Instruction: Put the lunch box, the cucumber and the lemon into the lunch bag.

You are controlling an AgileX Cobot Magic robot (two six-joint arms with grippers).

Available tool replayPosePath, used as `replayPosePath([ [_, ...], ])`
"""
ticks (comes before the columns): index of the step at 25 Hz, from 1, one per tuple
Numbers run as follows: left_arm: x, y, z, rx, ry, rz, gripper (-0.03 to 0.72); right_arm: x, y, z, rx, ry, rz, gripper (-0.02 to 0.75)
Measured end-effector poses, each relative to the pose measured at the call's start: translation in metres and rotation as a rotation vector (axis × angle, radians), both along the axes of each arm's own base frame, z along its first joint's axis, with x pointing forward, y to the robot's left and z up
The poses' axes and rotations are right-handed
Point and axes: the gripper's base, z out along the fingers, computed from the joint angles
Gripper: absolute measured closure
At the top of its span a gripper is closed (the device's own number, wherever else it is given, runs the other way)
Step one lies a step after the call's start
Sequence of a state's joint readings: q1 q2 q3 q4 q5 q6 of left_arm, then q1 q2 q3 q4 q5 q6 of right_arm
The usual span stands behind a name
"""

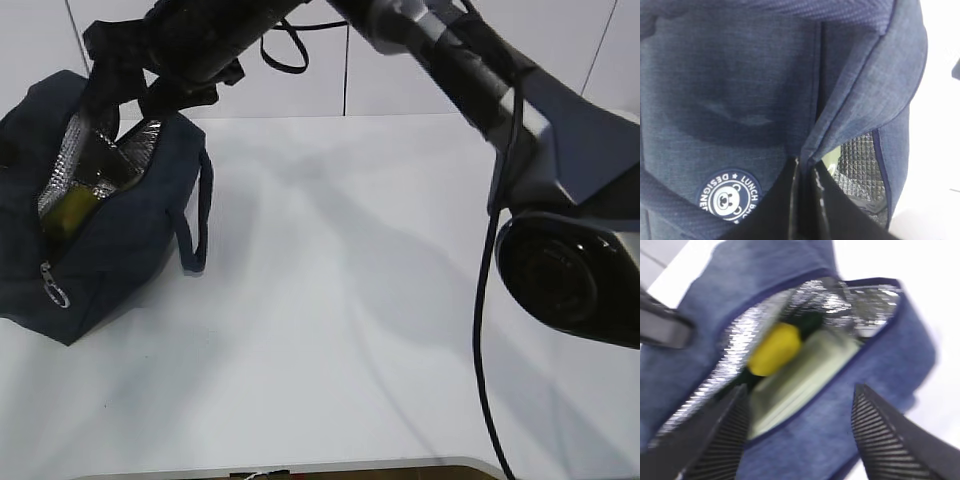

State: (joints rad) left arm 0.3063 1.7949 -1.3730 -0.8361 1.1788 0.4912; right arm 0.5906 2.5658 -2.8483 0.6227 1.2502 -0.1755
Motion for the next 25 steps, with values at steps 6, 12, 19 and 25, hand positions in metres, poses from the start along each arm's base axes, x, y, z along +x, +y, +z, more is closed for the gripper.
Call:
replayPosePath([
  [6,-0.001,0.0,0.0,-0.004,0.004,-0.005,0.702,0.008,-0.009,-0.002,-0.098,-0.034,-0.108,0.225],
  [12,-0.001,-0.001,0.0,-0.006,0.006,-0.008,0.702,0.008,-0.012,0.002,-0.183,-0.105,-0.148,0.225],
  [19,-0.001,-0.001,0.0,-0.01,0.005,-0.007,0.702,-0.002,-0.013,0.023,-0.166,-0.141,-0.145,0.225],
  [25,-0.001,-0.001,0.001,-0.009,0.004,-0.007,0.702,-0.008,-0.003,0.008,-0.209,-0.105,-0.104,0.225],
])
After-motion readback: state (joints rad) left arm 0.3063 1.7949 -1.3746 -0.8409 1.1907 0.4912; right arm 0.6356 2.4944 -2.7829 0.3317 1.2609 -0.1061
